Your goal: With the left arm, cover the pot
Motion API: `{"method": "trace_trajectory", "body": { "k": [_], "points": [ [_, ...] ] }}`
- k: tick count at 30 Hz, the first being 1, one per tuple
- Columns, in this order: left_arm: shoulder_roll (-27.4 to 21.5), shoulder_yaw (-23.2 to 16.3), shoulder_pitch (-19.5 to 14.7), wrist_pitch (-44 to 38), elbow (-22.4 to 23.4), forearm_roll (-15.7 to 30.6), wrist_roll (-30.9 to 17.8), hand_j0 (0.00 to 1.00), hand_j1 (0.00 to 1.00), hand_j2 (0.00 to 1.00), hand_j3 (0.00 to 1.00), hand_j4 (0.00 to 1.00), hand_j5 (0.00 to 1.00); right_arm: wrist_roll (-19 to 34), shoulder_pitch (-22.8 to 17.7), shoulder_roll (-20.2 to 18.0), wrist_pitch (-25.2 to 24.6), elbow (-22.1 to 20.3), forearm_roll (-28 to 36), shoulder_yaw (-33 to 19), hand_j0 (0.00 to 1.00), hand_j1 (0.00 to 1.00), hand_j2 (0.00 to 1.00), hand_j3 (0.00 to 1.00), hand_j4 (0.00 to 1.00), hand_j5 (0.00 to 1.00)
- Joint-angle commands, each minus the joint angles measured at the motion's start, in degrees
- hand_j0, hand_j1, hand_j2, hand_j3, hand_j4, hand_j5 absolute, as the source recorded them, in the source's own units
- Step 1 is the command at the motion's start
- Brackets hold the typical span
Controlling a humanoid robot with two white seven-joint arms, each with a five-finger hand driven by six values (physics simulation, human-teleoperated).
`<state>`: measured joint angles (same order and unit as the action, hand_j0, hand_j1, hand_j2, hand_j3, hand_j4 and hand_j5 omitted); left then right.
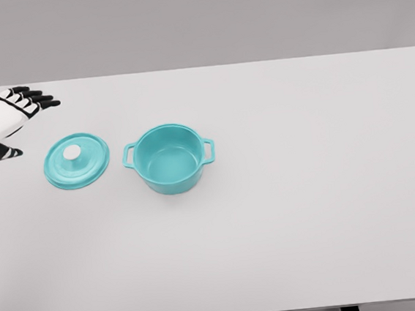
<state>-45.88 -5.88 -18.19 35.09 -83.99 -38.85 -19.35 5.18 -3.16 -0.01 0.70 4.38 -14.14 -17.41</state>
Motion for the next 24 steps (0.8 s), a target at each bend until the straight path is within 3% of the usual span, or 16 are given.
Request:
{"method": "trace_trajectory", "body": {
  "k": [1, 7, 9, 11, 12, 14, 18, 20, 24],
  "points": [
    [-0.1, 0.0, 0.0, -0.1, 0.1, 0.4, 0.0, 1.0, 1.0, 1.0, 1.0, 1.0, 1.0, 0.0, 0.0, 0.0, 0.0, 0.0, 0.0, 0.0, 1.0, 1.0, 1.0, 1.0, 1.0, 1.0],
    [-0.1, 0.0, -0.5, -0.1, 0.8, 0.6, 0.0, 1.0, 1.0, 1.0, 1.0, 1.0, 1.0, 0.0, 0.0, 0.0, 0.0, 0.0, 0.0, 0.0, 1.0, 1.0, 1.0, 1.0, 1.0, 1.0],
    [-0.1, -1.2, -0.5, -0.1, 2.1, 3.0, -3.7, 1.0, 1.0, 1.0, 1.0, 1.0, 1.0, 0.0, 0.0, 0.0, 0.0, 0.0, 0.1, 0.0, 1.0, 1.0, 1.0, 1.0, 1.0, 1.0],
    [-0.1, -2.8, -3.3, -0.1, 6.2, 6.4, -14.3, 1.0, 1.0, 1.0, 1.0, 1.0, 1.0, 0.0, 0.0, 0.0, 0.0, 0.0, 0.0, 0.0, 1.0, 1.0, 1.0, 1.0, 1.0, 1.0],
    [-0.1, -3.8, -4.1, -0.1, 6.6, 7.5, -15.7, 1.0, 1.0, 1.0, 1.0, 1.0, 1.0, 0.0, 0.0, 0.0, 0.0, 0.0, 0.0, 0.0, 1.0, 1.0, 1.0, 1.0, 1.0, 1.0],
    [-0.1, -8.5, -7.8, -0.1, 9.0, 11.9, -15.7, 1.0, 1.0, 1.0, 1.0, 1.0, 1.0, 0.0, 0.0, 0.0, 0.0, 0.0, 0.0, 0.0, 1.0, 1.0, 1.0, 1.0, 1.0, 1.0],
    [1.0, -19.3, -18.5, -0.1, 17.9, 14.5, -15.7, 1.0, 1.0, 1.0, 1.0, 1.0, 1.0, 0.0, 0.0, 0.0, 0.0, 0.0, 0.0, 0.0, 1.0, 1.0, 1.0, 1.0, 1.0, 1.0],
    [2.1, -20.7, -20.0, -0.1, 20.4, 15.2, -15.7, 1.0, 1.0, 1.0, 1.0, 1.0, 1.0, 0.0, 0.0, 0.0, 0.0, 0.0, 0.0, 0.0, 1.0, 1.0, 1.0, 1.0, 1.0, 1.0],
    [2.5, -22.7, -21.4, -0.1, 20.7, 16.1, -15.7, 0.97, 0.97, 0.97, 0.97, 0.97, 0.97, 0.0, 0.0, 0.0, 0.0, 0.0, 0.0, 0.0, 1.0, 1.0, 1.0, 1.0, 1.0, 1.0]
  ]
}}
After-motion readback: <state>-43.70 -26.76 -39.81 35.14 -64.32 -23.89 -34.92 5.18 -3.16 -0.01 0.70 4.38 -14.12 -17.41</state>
